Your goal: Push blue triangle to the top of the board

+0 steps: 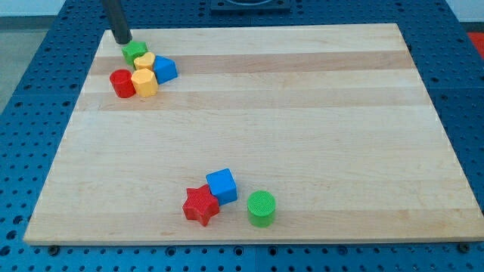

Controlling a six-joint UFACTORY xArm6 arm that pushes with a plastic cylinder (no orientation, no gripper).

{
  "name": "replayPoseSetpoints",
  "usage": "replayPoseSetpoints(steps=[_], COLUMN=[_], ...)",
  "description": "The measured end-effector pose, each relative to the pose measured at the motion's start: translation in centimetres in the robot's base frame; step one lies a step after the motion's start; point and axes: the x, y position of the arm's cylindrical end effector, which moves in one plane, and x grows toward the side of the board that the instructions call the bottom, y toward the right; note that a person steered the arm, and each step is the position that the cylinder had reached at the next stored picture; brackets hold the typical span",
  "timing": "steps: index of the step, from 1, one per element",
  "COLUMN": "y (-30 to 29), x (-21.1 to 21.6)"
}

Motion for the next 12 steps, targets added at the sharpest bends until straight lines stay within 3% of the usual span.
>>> replayPoseSetpoints(steps=[3, 6, 7, 8, 10, 12], y=[4.8, 14.0, 14.0, 13.7, 11.4, 10.5], x=[6.5, 21.1, 21.2, 18.3, 8.6, 4.4])
